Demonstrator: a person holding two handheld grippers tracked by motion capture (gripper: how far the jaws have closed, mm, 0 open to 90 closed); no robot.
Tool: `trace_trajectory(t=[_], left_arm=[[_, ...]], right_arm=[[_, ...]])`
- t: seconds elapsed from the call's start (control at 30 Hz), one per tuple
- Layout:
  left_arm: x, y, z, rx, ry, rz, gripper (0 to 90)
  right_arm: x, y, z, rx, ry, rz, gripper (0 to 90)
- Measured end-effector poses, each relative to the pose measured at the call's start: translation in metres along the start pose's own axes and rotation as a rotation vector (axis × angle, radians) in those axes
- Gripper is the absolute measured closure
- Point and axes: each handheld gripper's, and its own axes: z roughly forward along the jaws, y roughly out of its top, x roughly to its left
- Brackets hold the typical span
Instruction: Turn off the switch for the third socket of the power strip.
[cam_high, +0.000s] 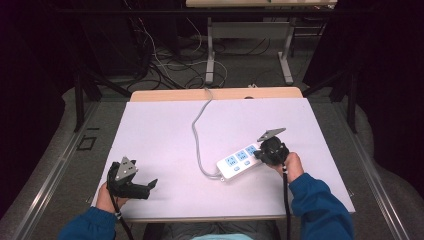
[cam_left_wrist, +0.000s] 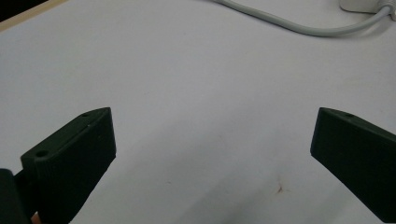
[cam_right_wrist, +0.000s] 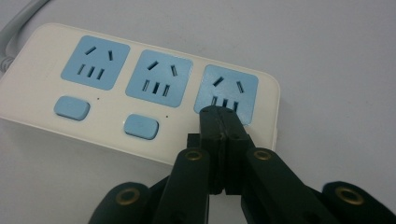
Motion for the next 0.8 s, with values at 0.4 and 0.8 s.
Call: trace_trajectory(t=[0.4,0.8], left_arm=[[-0.0001,-0.0001,0.0002,-0.003,0.001,0.0,0.1],[-0.0004,0.0,0.0001,0.004,-0.009,-0.007,0.1]], right_arm=[[-0.0012,-0.0003,0.0013,-0.009,0.007,0.002,90.0],[-0.0009,-0.0011,0.0016,-0.006,0.0,0.009,90.0]])
